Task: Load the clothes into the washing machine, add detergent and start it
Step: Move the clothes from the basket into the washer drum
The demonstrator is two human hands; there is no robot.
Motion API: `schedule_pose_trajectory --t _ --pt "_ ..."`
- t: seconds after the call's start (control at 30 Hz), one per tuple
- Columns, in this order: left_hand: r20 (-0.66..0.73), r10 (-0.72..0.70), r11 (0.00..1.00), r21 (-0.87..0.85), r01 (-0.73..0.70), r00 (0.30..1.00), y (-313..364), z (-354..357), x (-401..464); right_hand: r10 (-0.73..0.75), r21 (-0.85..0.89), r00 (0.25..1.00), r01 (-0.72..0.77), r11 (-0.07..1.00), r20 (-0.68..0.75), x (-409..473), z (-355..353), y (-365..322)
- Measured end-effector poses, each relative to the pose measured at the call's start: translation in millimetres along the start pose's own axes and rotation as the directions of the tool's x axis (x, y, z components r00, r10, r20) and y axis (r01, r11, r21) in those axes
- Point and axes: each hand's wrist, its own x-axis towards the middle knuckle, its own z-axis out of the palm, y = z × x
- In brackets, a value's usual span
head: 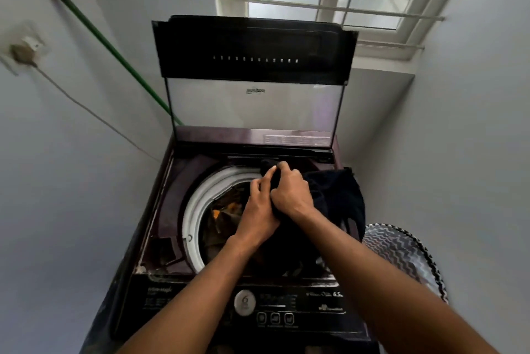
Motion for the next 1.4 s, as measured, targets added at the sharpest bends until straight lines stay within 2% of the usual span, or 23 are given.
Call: schedule_pose_trajectory --t 0.13,0.2,0.27,0.33,0.4,0.47,0.53,0.6,0.67,0.77,0.83,0.93,1.0,1.1,1.27,1.4 --pt "0.066 -0.105 0.991 0.094 0.099 0.992 -45 -27 -9 0.004 0.104 0.996 -0.013 0.995 0.092 1 46 -19" --pt "0.126 -0.205 0.971 0.153 0.185 0.971 -68 -36 -11 -0.003 0.104 0.981 -0.018 0.994 0.194 2 67 -17" --pt "0.204 -0.306 0.927 0.286 0.243 0.930 -85 -44 -12 -0.011 0.112 0.947 -0.026 0.993 0.321 3 83 -13" --pt "0.287 -0.388 0.865 0.442 0.238 0.876 -93 -51 -17 -0.011 0.085 0.906 -0.028 0.996 0.422 5 92 -7" --pt "0.328 -0.410 0.844 0.490 0.218 0.851 -93 -55 -19 -0.023 0.076 0.902 -0.010 0.997 0.431 7 95 -1" --pt "0.307 -0.392 0.855 0.469 0.220 0.868 -87 -53 -16 -0.039 0.145 0.933 -0.014 0.989 0.357 8 92 4" --pt "0.243 -0.323 0.865 0.469 0.181 0.915 -77 -46 -10 -0.027 0.175 0.968 -0.017 0.985 0.249 11 82 10" --pt "0.194 -0.231 0.884 0.452 0.122 0.954 -64 -36 -1 -0.019 0.115 0.994 0.007 0.993 0.108 15 66 20" --pt "0.200 -0.152 0.915 0.400 0.061 0.968 -48 -24 9 -0.003 -0.025 1.000 0.002 1.000 -0.015 18 46 36" --pt "0.306 -0.059 0.952 0.302 -0.038 0.950 -22 -2 21 0.108 -0.227 0.976 -0.150 0.962 -0.187 19 18 68" --pt "0.383 -0.012 0.968 0.236 -0.085 0.924 -3 16 25 0.248 -0.228 0.927 -0.316 0.921 -0.282 18 1 93" --pt "0.452 0.030 0.977 0.177 -0.122 0.892 19 42 25 0.471 -0.026 0.856 -0.487 0.873 -0.213 18 -16 134" --pt "0.489 0.040 0.973 0.180 -0.145 0.872 32 55 23 0.540 0.119 0.833 -0.528 0.841 -0.117 18 -22 159" --pt "0.518 0.041 0.965 0.202 -0.169 0.854 44 68 18 0.491 0.162 0.870 -0.478 0.863 -0.046 13 -24 175" --pt "0.511 0.030 0.962 0.219 -0.164 0.859 47 69 18 0.395 0.092 0.888 -0.384 0.919 -0.236 7 -17 159" --pt "0.481 0.013 0.966 0.220 -0.135 0.877 42 58 24 0.216 -0.032 0.890 -0.250 0.968 -0.402 6 -12 140"
